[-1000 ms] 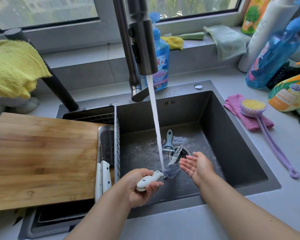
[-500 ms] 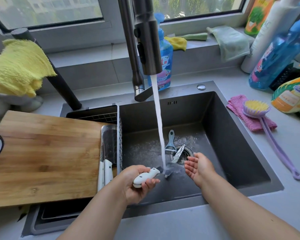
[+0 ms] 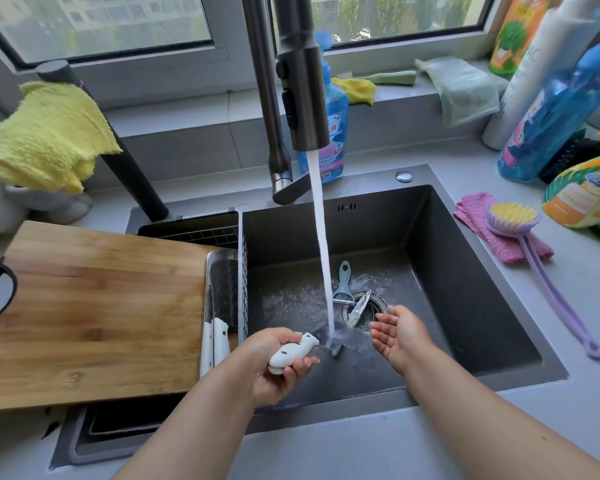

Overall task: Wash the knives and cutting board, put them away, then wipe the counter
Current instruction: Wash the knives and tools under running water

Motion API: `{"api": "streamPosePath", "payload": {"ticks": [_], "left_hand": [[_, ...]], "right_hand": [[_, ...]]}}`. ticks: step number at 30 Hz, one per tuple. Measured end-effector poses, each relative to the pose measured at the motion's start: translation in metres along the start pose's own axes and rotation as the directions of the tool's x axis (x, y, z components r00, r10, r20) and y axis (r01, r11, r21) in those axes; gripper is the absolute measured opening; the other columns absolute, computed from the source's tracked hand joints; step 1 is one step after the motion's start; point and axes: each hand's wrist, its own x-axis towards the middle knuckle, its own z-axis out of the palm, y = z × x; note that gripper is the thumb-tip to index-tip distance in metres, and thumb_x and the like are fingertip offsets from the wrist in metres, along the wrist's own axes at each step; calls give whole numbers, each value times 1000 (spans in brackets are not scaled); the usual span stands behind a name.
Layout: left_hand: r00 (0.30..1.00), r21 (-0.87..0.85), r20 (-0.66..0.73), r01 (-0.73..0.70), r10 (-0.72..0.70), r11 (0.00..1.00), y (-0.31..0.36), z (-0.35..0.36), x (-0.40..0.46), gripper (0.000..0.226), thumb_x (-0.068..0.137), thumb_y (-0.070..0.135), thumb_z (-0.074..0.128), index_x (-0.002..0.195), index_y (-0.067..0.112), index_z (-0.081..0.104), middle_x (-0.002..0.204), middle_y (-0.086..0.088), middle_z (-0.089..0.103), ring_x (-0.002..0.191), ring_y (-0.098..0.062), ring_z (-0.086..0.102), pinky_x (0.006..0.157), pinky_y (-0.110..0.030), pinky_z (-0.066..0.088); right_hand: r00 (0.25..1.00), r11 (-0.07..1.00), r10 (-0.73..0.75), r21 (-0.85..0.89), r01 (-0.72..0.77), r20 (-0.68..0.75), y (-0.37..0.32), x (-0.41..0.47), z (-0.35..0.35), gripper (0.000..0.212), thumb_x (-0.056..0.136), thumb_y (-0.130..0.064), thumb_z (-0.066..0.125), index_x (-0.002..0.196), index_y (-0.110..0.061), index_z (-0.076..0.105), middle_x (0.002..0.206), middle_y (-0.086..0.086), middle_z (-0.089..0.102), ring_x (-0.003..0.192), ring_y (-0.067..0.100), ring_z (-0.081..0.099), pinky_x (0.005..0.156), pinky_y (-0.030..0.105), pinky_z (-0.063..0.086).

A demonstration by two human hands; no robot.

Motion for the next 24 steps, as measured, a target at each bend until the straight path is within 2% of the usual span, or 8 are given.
{"api": "streamPosePath", "payload": {"ticks": [8, 16, 19, 24], "left_hand": [[990, 141, -98, -82, 97, 987, -3, -1, -8, 33, 93, 24, 49, 95, -7, 59, 59, -12, 58, 37, -11, 53, 32, -14, 39], [969, 292, -129, -167, 212, 942, -5, -5, -21, 33, 91, 25, 53, 99, -6, 61, 60, -9, 60, 39, -11, 54, 31, -15, 37], [935, 425, -137, -243, 328, 872, -9, -5, -31, 25, 89, 22, 57, 94, -2, 63, 61, -9, 61, 42, -12, 54, 36, -17, 37], [822, 716, -188, -260, 538, 648, -12, -5, -46, 25, 87, 25, 64, 90, 0, 60, 59, -9, 61, 39, -15, 54, 36, -17, 35]], "right_hand": [[1000, 1000, -9, -10, 9, -5, 0, -1, 0, 28, 96, -27, 42, 79, -7, 53, 69, 9, 55, 54, 18, 51, 38, 17, 43], [1000, 998, -19, -52, 19, -11, 1, 0, 1, 29, 97, -27, 41, 80, -7, 53, 71, 10, 56, 56, 19, 51, 47, 25, 43], [1000, 998, -27, -59, 26, -10, 2, -1, 1, 29, 97, -27, 41, 79, -7, 53, 70, 10, 55, 56, 19, 50, 49, 26, 42], [999, 997, -37, -75, 36, -9, 2, -3, 2, 29, 97, -26, 41, 79, -7, 53, 70, 10, 54, 57, 19, 49, 51, 27, 41]]}}
